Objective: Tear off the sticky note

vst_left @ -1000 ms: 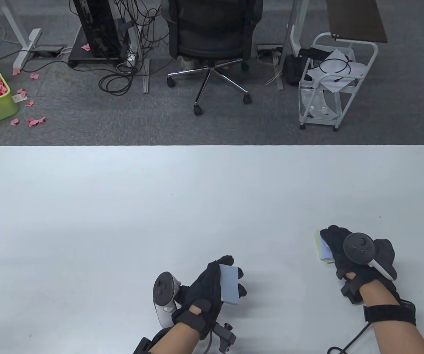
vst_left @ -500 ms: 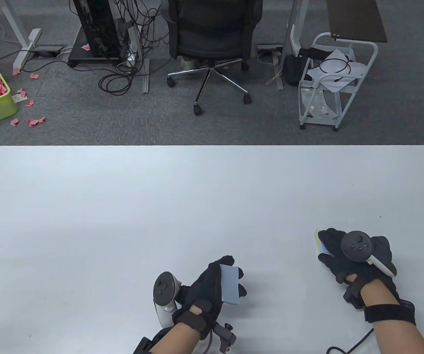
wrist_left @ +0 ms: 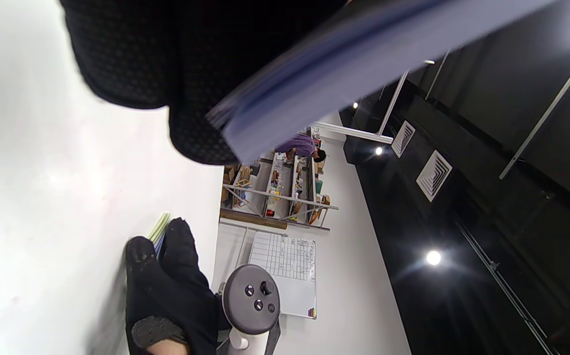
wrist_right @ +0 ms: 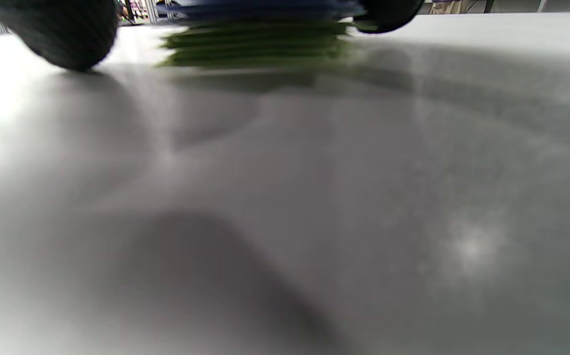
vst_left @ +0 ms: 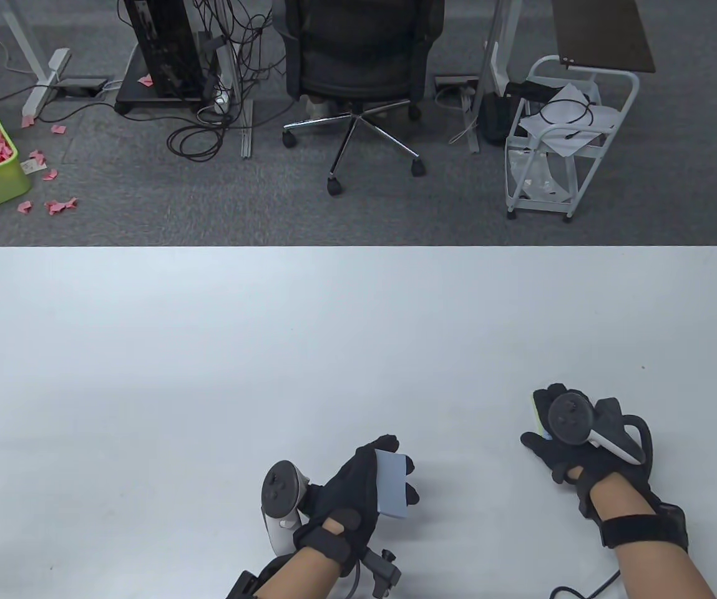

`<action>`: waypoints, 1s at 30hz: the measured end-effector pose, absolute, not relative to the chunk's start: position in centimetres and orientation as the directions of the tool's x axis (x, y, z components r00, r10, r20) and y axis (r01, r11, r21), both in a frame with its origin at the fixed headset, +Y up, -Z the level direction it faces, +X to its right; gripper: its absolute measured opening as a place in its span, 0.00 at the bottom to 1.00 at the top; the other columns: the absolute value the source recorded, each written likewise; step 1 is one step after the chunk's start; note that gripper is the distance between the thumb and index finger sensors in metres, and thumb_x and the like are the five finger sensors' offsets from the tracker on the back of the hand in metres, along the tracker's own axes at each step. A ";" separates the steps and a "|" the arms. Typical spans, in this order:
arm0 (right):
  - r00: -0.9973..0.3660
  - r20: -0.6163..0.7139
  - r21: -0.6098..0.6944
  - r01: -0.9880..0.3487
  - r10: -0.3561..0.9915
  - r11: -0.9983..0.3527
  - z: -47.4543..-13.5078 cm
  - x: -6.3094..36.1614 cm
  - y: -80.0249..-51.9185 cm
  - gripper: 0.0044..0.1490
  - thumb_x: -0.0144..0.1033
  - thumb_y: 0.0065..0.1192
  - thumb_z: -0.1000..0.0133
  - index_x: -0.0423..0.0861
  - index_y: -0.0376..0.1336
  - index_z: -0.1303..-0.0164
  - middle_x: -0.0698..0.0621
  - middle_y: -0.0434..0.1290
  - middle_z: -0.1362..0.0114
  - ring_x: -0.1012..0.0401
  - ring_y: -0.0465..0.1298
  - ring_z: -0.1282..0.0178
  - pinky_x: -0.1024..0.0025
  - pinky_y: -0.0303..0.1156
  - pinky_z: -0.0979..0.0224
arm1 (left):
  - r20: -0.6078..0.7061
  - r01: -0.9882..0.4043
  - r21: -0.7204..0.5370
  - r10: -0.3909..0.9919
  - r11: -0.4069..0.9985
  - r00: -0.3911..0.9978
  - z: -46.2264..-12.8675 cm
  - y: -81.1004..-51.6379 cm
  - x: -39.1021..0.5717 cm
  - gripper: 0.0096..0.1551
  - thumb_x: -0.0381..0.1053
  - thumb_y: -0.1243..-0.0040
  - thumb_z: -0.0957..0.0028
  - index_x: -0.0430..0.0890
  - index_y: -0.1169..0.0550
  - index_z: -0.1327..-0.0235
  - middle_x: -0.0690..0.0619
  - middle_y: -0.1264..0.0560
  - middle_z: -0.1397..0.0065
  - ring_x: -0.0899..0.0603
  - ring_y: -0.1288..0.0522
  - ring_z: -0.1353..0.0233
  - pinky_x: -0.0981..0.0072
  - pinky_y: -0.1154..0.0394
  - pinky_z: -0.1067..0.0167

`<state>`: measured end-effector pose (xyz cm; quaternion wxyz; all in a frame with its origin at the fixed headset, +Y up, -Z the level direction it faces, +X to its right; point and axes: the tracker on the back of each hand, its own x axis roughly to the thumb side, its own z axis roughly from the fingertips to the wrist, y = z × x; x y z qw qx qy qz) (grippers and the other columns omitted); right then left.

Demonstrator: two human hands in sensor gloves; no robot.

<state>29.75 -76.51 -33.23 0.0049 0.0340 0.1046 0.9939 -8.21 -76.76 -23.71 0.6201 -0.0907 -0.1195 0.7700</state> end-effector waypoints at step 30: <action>-1.000 -0.001 0.381 0.027 -0.030 -0.924 -32.6 28.8 -77.8 0.48 0.69 0.28 0.43 0.55 0.23 0.25 0.55 0.21 0.19 0.51 0.26 0.17 0.48 0.36 0.16 | -0.026 -0.928 -0.320 0.980 -0.193 -0.195 -23.3 -77.3 -7.3 0.43 0.61 0.62 0.30 0.28 0.36 0.20 0.33 0.26 0.28 0.36 0.16 0.45 0.39 0.21 0.43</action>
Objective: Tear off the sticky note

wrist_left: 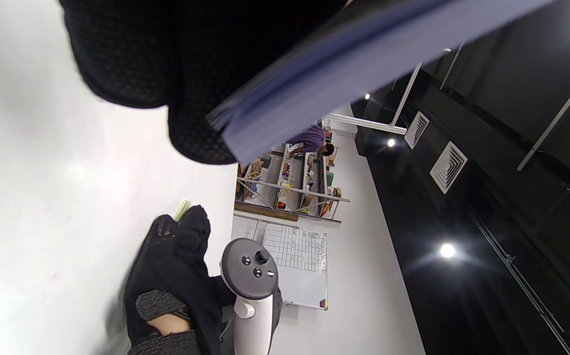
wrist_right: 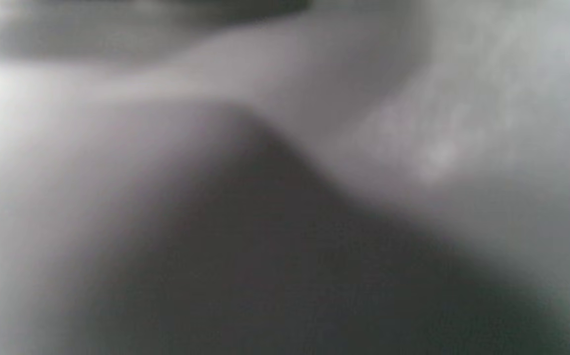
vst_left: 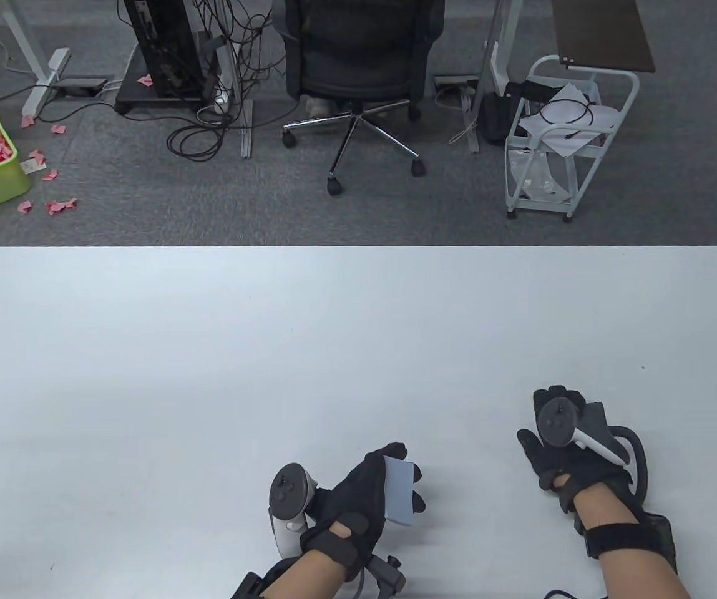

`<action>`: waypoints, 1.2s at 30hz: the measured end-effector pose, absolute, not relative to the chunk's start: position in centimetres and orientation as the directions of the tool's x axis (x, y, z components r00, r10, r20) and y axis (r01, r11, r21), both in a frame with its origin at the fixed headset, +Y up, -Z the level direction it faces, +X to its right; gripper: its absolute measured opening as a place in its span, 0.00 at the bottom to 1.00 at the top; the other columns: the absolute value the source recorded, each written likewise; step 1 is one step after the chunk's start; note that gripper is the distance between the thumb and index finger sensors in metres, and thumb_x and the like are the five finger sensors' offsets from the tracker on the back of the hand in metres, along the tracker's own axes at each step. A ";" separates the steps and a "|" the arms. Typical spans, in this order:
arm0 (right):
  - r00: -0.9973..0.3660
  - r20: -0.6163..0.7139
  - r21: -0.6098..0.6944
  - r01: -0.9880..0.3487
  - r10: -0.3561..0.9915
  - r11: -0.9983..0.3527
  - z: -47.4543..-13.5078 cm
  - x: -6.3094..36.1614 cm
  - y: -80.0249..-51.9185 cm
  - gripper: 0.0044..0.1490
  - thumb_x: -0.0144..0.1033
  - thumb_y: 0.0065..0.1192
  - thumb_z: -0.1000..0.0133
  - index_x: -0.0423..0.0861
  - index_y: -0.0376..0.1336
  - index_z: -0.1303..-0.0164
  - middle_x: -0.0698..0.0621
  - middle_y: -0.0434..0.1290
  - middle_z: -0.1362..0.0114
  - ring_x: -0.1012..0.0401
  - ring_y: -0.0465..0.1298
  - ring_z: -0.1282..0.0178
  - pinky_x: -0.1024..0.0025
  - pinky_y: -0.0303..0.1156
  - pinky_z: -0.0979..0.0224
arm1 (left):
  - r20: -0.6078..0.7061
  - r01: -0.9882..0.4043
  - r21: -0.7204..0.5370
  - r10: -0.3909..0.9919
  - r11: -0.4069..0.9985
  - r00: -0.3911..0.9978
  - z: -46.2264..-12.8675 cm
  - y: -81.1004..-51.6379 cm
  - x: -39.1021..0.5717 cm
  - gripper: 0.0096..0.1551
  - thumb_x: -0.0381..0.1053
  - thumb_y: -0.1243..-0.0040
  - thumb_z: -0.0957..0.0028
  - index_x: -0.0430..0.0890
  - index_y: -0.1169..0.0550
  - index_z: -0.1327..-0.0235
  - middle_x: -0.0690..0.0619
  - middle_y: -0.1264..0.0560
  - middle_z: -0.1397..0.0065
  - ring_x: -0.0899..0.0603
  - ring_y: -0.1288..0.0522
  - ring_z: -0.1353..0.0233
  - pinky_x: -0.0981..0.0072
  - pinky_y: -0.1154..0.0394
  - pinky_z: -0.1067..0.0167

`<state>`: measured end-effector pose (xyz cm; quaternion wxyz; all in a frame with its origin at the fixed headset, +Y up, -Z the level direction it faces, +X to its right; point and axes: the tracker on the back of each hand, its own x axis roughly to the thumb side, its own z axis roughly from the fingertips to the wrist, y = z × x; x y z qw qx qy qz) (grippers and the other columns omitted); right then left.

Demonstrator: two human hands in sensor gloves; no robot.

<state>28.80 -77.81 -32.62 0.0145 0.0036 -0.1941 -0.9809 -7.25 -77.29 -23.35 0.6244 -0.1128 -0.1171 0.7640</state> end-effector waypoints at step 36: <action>-0.952 0.082 0.014 -0.296 0.296 -0.955 -29.4 29.6 -74.1 0.51 0.65 0.58 0.49 0.56 0.41 0.24 0.54 0.39 0.17 0.50 0.42 0.16 0.50 0.48 0.18 | -0.027 -0.931 -0.284 0.972 -0.231 -0.233 -23.7 -76.3 -8.5 0.43 0.62 0.61 0.30 0.28 0.36 0.19 0.33 0.27 0.28 0.36 0.16 0.44 0.39 0.21 0.43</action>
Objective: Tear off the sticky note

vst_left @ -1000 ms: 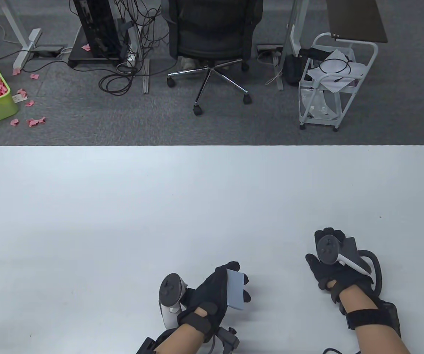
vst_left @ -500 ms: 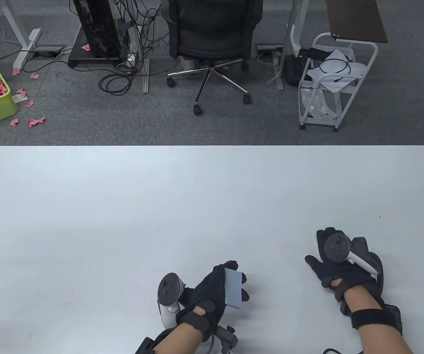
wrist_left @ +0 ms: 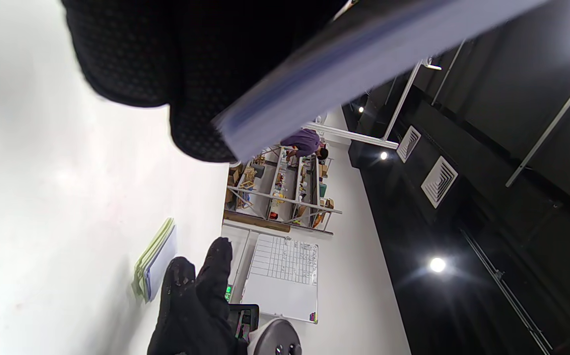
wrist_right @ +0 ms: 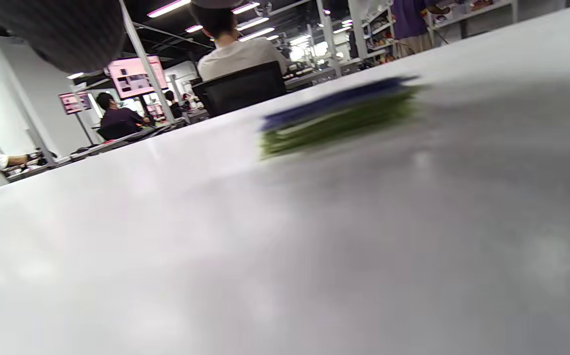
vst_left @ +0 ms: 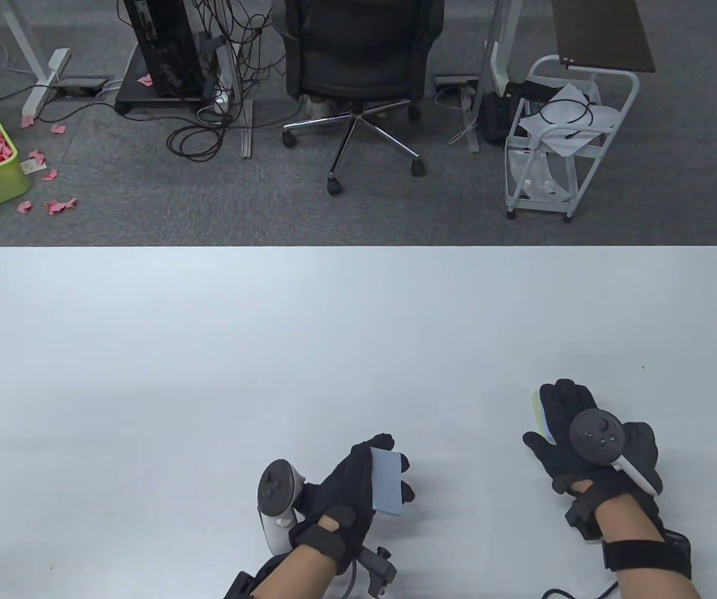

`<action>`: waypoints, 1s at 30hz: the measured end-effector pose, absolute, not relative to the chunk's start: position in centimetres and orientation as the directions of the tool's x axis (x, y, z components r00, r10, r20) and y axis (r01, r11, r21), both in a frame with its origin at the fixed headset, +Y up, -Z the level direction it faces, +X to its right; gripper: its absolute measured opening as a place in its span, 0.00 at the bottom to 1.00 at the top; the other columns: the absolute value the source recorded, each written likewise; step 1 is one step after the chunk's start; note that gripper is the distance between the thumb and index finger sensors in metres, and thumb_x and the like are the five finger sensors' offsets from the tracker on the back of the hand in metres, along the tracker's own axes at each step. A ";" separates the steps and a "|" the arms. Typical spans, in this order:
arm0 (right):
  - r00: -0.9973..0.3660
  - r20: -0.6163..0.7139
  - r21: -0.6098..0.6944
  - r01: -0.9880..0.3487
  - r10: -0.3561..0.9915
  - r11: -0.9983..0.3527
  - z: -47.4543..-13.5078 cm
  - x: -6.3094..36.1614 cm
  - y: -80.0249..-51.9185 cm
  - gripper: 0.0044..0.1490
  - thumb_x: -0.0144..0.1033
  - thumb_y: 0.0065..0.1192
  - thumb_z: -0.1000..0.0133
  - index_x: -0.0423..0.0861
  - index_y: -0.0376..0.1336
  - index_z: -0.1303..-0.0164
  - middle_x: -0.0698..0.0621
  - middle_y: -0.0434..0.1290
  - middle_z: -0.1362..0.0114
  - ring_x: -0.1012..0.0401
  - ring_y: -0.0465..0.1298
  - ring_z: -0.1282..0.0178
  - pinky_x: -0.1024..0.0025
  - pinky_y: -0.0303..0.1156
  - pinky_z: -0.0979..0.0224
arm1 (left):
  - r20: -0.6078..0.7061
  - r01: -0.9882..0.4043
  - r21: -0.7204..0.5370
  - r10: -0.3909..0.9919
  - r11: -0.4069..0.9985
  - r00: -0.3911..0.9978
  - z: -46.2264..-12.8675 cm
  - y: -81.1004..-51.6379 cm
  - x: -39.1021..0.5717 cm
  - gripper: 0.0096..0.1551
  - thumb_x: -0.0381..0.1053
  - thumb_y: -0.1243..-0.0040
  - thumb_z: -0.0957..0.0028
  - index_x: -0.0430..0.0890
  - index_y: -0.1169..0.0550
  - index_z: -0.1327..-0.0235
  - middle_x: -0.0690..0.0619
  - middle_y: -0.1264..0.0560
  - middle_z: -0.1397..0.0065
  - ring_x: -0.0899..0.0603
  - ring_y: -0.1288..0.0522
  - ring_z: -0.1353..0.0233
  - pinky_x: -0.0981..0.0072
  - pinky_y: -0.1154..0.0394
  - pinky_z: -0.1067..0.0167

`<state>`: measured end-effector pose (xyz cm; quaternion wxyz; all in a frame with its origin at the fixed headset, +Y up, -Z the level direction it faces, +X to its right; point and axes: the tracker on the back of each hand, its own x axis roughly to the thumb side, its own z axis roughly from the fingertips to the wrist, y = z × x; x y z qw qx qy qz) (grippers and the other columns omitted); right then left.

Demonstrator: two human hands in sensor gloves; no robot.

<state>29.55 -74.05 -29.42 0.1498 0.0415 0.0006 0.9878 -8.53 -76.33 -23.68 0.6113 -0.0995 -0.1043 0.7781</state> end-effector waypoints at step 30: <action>-0.864 0.362 0.113 -0.333 0.351 -0.936 -25.8 22.8 -74.1 0.46 0.64 0.58 0.48 0.55 0.47 0.25 0.53 0.47 0.17 0.49 0.49 0.17 0.50 0.54 0.20 | -0.097 -0.926 -0.181 0.931 0.330 0.351 -26.2 -77.3 -8.4 0.33 0.59 0.49 0.30 0.34 0.22 0.30 0.41 0.21 0.38 0.35 0.18 0.45 0.39 0.23 0.45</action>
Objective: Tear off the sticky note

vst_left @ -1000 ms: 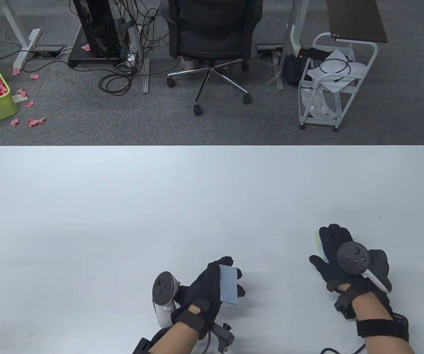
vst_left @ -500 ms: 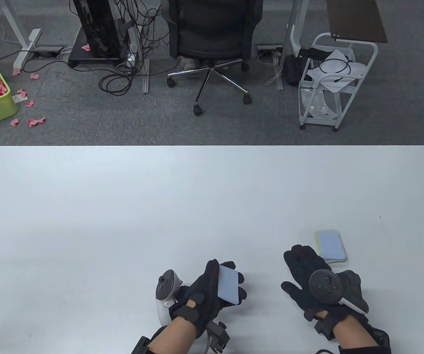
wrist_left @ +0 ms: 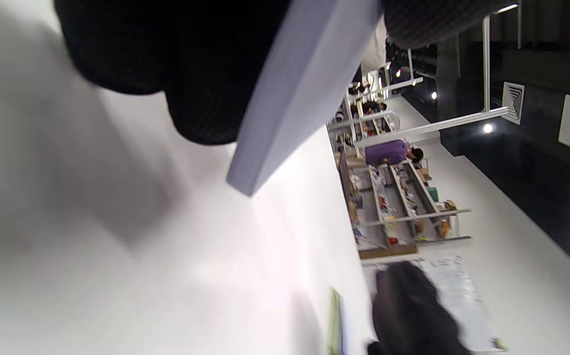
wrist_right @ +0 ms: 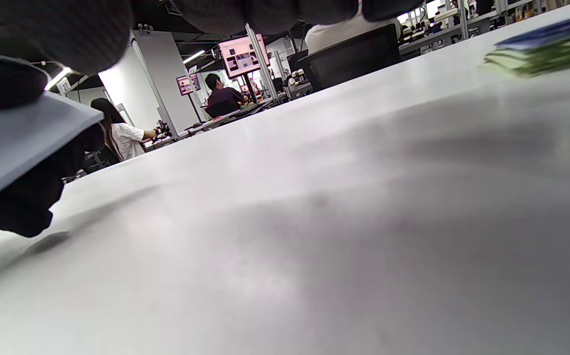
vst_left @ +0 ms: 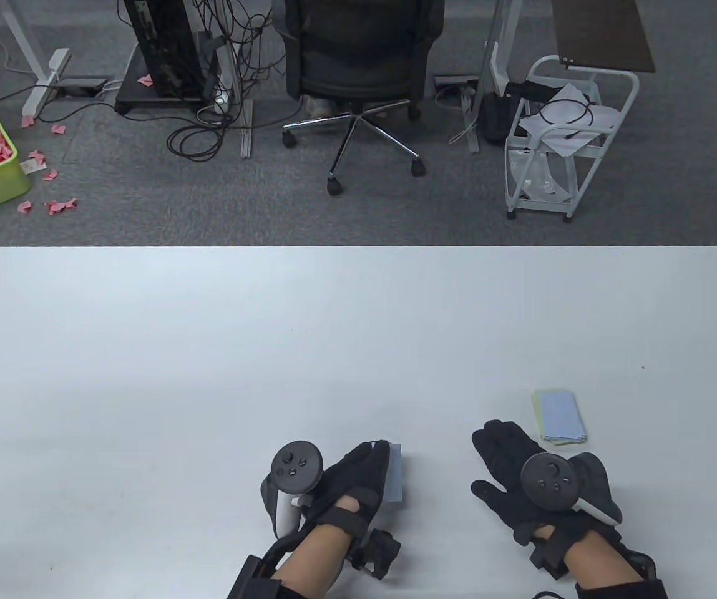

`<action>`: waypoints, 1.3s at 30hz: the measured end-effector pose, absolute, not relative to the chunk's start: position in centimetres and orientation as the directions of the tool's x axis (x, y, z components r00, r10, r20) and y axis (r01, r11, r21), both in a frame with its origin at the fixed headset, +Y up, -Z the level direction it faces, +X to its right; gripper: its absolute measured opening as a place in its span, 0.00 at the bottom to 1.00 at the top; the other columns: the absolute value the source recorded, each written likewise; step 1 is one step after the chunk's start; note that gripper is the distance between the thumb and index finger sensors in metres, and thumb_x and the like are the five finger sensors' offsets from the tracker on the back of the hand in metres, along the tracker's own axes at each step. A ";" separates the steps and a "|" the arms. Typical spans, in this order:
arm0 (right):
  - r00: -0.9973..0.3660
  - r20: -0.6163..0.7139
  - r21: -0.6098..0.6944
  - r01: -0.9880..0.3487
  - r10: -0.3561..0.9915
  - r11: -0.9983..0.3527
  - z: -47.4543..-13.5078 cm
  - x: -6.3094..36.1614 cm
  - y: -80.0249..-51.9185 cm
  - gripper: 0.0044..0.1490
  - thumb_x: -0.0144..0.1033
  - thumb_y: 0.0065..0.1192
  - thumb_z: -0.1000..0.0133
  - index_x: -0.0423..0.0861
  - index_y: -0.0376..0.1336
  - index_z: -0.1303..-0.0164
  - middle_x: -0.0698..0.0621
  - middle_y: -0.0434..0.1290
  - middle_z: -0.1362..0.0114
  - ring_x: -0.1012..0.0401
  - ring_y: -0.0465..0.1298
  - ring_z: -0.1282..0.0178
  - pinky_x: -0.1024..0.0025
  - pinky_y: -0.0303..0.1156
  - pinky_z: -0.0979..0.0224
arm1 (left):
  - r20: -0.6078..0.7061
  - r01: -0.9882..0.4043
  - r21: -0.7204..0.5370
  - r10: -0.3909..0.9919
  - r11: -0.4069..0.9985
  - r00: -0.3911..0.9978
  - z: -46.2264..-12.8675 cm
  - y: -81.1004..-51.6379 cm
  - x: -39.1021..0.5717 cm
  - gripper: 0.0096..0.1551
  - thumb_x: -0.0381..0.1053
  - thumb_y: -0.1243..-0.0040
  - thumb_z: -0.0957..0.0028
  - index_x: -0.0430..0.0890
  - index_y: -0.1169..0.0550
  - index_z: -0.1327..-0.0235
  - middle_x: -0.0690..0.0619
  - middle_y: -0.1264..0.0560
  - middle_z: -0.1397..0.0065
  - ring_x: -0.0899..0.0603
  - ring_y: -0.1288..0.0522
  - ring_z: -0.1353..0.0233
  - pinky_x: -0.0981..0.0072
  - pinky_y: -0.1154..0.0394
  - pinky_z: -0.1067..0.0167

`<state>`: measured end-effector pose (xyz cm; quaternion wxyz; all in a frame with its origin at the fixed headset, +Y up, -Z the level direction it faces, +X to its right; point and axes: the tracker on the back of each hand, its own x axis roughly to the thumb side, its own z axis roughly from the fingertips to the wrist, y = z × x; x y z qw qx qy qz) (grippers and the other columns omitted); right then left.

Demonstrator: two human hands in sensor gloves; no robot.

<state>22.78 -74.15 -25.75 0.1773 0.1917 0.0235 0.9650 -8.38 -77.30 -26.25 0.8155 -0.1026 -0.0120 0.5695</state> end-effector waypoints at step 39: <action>-0.819 0.469 0.088 -0.330 0.331 -0.940 -24.7 21.0 -74.1 0.43 0.60 0.60 0.48 0.54 0.52 0.27 0.53 0.53 0.19 0.48 0.56 0.18 0.50 0.57 0.21 | 0.612 -0.328 0.122 0.189 0.937 0.768 -21.8 -71.1 -12.4 0.46 0.65 0.47 0.34 0.32 0.34 0.18 0.29 0.36 0.21 0.22 0.32 0.29 0.30 0.31 0.38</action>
